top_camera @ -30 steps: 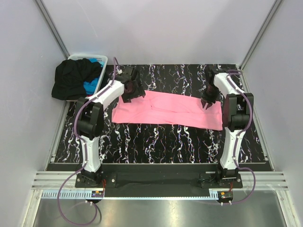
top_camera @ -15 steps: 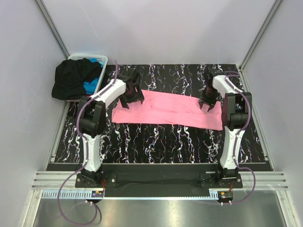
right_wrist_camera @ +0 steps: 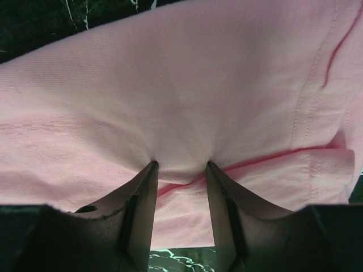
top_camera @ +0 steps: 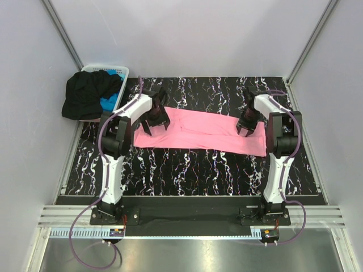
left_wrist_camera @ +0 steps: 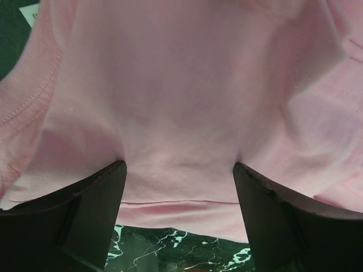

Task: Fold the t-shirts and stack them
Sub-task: Fold the tshirt

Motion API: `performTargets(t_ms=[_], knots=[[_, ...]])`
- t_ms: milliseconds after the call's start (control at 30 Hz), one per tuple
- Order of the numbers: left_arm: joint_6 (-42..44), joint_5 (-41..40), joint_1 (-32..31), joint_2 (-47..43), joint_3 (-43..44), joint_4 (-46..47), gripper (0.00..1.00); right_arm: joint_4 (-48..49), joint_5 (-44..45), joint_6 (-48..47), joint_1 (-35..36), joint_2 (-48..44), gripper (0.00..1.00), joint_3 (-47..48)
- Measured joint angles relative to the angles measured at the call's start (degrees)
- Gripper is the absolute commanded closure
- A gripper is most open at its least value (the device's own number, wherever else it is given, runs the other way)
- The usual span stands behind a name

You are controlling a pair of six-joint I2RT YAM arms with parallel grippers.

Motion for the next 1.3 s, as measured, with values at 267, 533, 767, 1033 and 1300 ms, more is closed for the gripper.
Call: performTargets(t_ms=[267,533,767,1033,1300], knots=[[0.07,0.0,1.95,5.29,7.85,-2.84,0.18,1.18,0.17,0.46,1.86,-0.79,0.55,-1.49],[0.2,0.11,3.93,11.47,18.34,-5.62,0.16,1.86,0.04,2.16,5.62,-3.85,0.56,-6.32],[0.87,1.33,4.83,16.9,28.11,-6.82,0.14,2.8,-1.2,4.31,9.62,-8.09,0.57,-12.98],[2.27,7.08,5.03,19.39,32.28,-0.7,0.12,2.84,-6.08,5.77,19.78,-11.28,0.58,-18.88],[3.67,14.36,5.05,20.52,32.28,12.46,0.09,2.71,-7.96,7.45,26.93,-11.8,0.59,-19.89]])
